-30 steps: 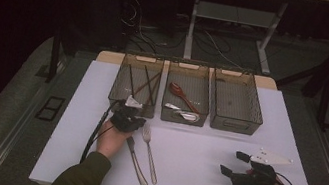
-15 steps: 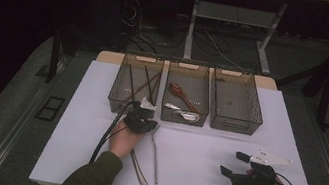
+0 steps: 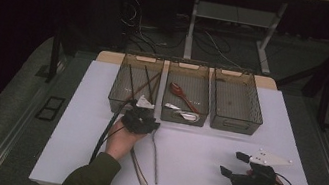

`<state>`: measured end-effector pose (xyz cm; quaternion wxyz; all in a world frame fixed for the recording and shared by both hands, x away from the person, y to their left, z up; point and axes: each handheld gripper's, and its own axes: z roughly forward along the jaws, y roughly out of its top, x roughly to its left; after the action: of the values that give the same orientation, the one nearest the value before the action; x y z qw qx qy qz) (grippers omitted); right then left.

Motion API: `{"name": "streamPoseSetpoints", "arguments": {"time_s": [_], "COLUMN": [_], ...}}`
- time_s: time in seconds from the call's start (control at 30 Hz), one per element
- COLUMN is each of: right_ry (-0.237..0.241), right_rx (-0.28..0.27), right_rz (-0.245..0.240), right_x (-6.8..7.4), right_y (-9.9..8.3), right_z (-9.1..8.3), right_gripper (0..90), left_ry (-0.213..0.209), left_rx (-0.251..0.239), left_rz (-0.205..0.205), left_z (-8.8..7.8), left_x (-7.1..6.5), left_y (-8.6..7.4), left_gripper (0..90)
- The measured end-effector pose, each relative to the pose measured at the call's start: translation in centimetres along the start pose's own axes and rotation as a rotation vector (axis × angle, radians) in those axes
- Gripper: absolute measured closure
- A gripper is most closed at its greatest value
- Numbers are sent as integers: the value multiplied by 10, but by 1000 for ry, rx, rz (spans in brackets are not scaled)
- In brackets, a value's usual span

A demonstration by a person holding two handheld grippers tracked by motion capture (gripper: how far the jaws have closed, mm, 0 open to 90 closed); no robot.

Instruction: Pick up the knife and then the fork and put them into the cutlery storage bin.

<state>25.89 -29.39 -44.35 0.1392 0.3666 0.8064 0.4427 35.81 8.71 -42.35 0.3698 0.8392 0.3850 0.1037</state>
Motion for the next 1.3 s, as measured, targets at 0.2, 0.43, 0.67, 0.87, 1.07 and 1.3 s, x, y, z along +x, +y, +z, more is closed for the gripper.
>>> {"name": "streamPoseSetpoints", "arguments": {"time_s": [0.2,0.43,0.67,0.87,1.07,1.3], "right_ry": [-1,-3,-1,1,-2,-2], "right_rx": [2,3,4,3,1,2], "right_rz": [0,-3,-3,-3,-3,-12], "right_x": [0,0,1,1,0,1], "right_y": [0,0,0,0,0,0], "right_z": [0,0,0,0,-1,0], "right_gripper": [180,179,179,179,179,179], "left_ry": [30,15,21,34,39,45], "left_rx": [63,70,80,97,112,111], "left_rz": [20,25,52,57,55,70], "left_z": [16,20,18,19,14,17], "left_x": [-3,-4,-5,-5,-9,-11], "left_y": [0,0,1,-2,-5,-4], "left_gripper": [723,781,827,800,695,805]}}
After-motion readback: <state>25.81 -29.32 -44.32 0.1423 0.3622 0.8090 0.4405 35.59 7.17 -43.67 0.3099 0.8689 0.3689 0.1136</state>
